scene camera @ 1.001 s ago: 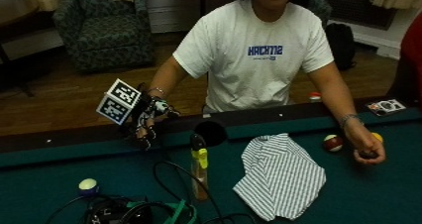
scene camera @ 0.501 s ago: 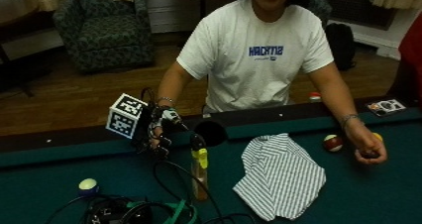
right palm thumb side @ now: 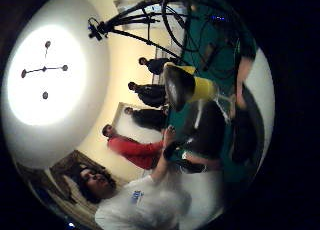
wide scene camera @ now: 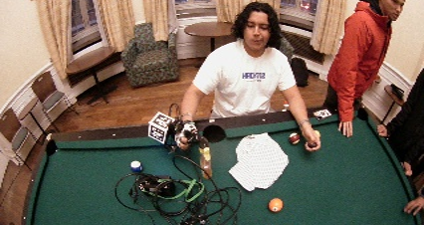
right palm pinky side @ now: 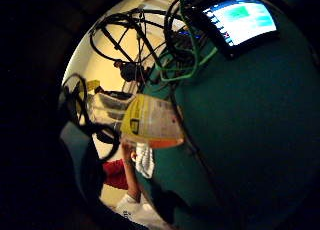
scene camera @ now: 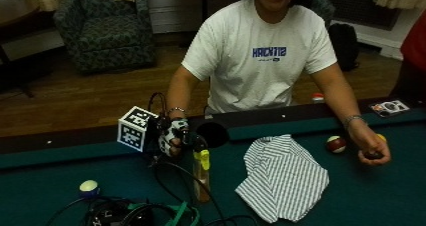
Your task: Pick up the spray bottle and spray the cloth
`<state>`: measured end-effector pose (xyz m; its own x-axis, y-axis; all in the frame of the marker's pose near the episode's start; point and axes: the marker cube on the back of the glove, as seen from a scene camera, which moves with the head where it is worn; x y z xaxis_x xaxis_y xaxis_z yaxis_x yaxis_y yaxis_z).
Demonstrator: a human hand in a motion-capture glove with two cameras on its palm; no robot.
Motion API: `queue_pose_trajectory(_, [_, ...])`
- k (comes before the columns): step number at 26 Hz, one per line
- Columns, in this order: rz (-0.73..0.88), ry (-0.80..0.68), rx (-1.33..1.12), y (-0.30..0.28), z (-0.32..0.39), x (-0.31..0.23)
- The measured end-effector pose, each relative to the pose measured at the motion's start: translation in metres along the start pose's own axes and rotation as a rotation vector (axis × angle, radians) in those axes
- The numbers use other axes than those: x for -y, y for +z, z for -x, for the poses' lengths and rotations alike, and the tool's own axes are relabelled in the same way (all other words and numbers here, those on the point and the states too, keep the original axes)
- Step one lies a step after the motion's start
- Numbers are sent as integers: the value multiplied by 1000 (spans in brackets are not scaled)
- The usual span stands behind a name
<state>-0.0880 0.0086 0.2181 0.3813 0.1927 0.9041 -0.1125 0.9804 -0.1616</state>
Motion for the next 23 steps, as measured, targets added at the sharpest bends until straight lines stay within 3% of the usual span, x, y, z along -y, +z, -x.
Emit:
queue_pose_trajectory(14, [-15,-20,31,13,-3,-2])
queue_pose_trajectory(23, [192,-70,-148,35,1,-4])
